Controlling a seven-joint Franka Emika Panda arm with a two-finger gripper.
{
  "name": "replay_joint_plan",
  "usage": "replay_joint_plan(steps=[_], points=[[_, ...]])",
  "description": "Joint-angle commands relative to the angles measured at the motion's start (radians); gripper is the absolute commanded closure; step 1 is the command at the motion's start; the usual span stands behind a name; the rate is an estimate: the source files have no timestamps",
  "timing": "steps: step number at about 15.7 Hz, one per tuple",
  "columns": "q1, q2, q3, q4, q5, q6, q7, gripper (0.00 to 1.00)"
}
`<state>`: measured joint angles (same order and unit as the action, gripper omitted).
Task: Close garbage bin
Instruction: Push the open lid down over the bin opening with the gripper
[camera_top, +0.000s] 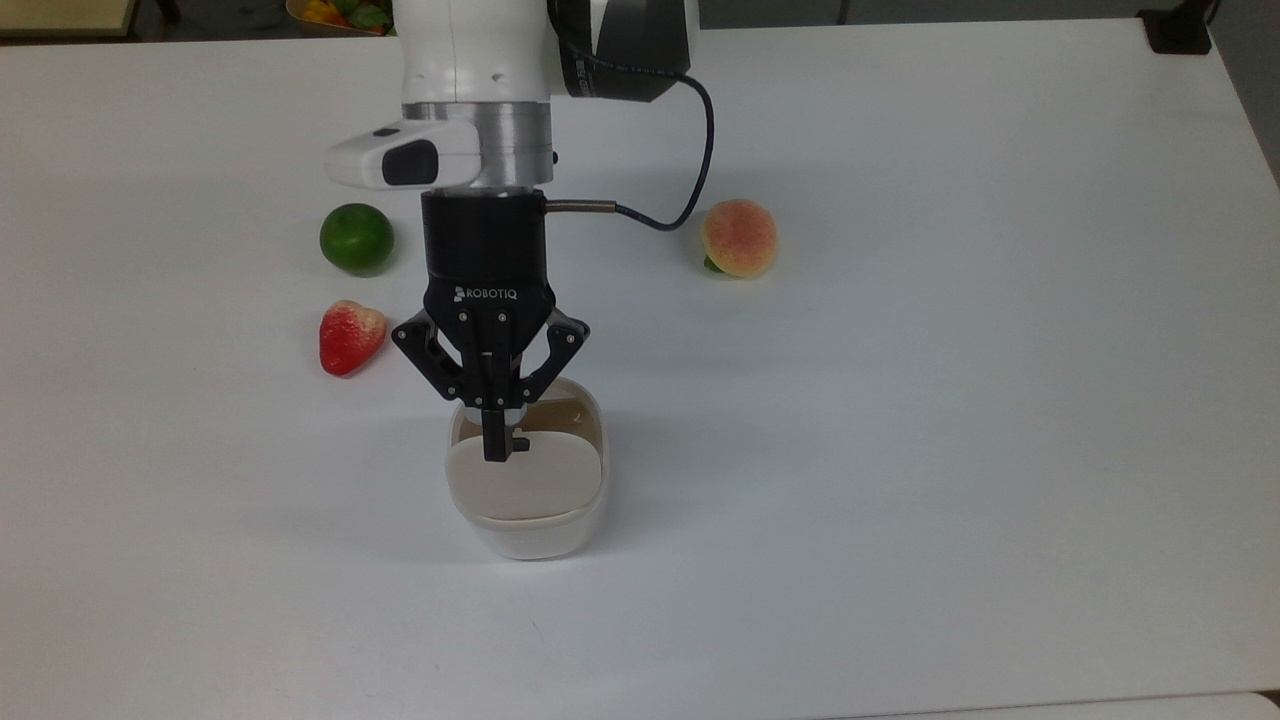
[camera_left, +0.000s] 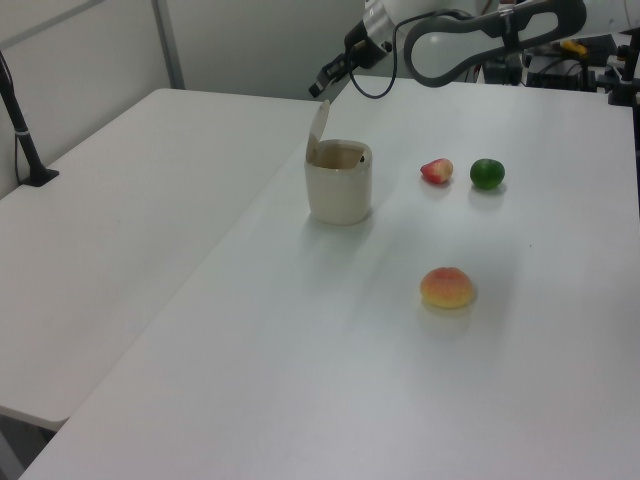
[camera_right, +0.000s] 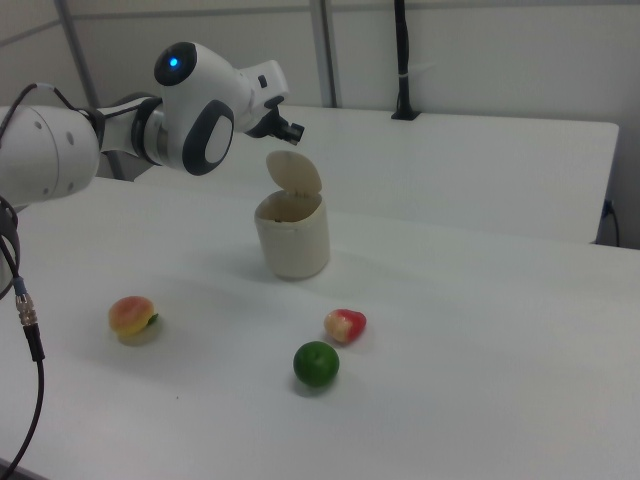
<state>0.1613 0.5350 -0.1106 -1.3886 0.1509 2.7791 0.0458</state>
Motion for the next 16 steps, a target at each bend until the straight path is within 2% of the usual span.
replay_joint_plan(steps=[1, 4, 7, 16], points=[[0.003, 0.002, -0.001, -0.006, -0.017, 0.016, 0.017, 1.0], [0.004, -0.007, -0.001, -0.023, -0.019, -0.003, 0.013, 1.0], [0.003, -0.02, -0.001, -0.027, -0.042, -0.073, 0.013, 1.0], [-0.006, -0.085, 0.0, -0.067, -0.042, -0.294, -0.058, 1.0]])
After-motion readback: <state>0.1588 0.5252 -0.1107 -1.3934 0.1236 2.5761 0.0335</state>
